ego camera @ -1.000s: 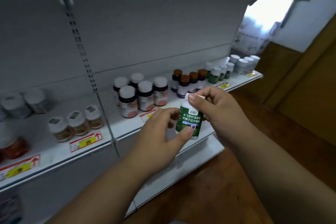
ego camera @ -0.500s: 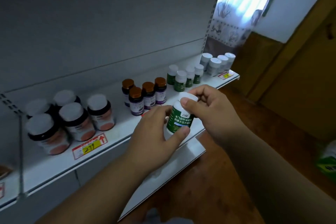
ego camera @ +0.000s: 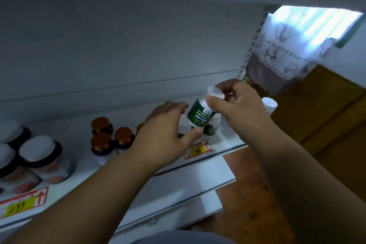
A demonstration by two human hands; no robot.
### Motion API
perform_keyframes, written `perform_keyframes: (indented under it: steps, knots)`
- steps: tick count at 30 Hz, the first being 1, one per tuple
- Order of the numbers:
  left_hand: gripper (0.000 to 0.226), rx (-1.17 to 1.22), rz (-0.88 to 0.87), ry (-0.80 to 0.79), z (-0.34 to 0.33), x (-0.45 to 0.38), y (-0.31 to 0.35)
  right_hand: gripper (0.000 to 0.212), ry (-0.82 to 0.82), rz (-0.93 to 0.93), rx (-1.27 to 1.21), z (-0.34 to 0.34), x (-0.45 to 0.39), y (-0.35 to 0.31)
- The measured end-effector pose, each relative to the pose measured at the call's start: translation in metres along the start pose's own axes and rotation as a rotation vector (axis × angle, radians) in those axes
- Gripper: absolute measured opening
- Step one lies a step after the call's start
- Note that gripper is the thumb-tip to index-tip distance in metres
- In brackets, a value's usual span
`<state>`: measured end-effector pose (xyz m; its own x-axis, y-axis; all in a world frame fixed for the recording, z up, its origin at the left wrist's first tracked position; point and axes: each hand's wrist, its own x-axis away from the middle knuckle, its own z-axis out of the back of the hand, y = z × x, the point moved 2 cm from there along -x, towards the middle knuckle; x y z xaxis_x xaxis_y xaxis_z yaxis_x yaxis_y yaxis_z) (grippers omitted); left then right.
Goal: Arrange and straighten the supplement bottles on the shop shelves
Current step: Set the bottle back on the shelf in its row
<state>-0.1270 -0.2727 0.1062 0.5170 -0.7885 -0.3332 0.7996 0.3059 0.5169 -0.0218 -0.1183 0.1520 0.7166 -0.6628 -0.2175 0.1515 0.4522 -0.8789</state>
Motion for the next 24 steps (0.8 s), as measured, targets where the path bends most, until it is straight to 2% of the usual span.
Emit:
perform_keyframes:
  steps: [6,13,19,24]
  knots:
    - [0.056,-0.058,0.182,0.151,-0.026,-0.044,0.005,0.029,-0.174,0.125,0.139,0.001,-0.088,0.037]
    - [0.053,-0.058,0.382,0.158,-0.045,-0.062,0.000,0.028,-0.385,0.331,0.275,-0.025,-0.133,0.069]
    - [0.048,-0.031,0.476,0.222,-0.051,-0.057,-0.003,0.025,-0.489,0.367,0.371,-0.041,-0.151,0.085]
    - [0.050,-0.042,0.496,0.206,-0.057,-0.058,0.002,0.022,-0.638,0.287,0.479,-0.058,-0.152,0.097]
